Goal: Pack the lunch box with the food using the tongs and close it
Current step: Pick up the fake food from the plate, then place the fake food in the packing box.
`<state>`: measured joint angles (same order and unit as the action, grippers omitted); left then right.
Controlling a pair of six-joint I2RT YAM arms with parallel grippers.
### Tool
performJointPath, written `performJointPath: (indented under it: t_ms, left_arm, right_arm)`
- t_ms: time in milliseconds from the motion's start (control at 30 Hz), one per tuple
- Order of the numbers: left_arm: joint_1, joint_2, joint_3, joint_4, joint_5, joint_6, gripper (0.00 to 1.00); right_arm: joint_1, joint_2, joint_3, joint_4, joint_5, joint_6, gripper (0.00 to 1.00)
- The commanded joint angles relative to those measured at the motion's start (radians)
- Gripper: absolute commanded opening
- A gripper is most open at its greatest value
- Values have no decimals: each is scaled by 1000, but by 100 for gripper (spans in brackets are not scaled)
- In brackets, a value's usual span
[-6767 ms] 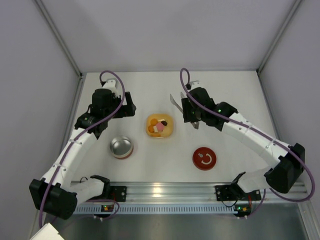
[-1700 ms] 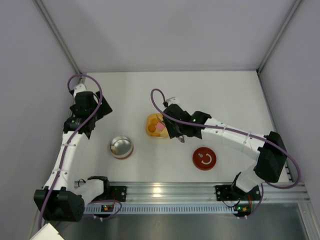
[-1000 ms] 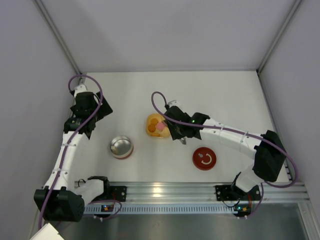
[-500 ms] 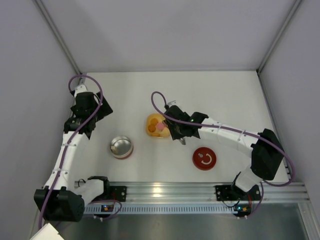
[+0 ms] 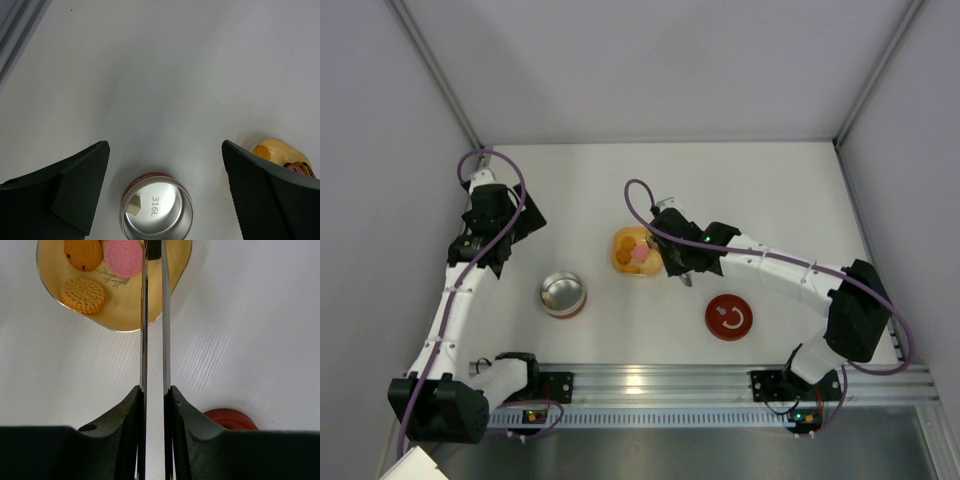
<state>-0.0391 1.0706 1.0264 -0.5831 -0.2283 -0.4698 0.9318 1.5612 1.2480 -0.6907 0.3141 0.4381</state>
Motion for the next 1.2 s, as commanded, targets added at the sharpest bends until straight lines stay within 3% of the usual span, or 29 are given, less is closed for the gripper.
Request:
performJointPath:
  t_ms: [0,233,600,867,1167]
  left_arm:
    - [10,-12,0,51,4,8,99]
    - [10,-11,0,52,10,8,99]
    - [10,-8,-2,52,10,8,99]
    - [10,-4,-2,51,12,8,99]
    - [10,-6,-2,51,17,8,99]
  right_arm:
    - [-11,-79,90,2,46,-10,20]
    - [8,-108,122,11,-50,-12,19]
    - [193,-12,223,80,-223,2,18]
    - [294,80,306,80,-244,4,19]
    - [315,125,324,89,-257,4,27]
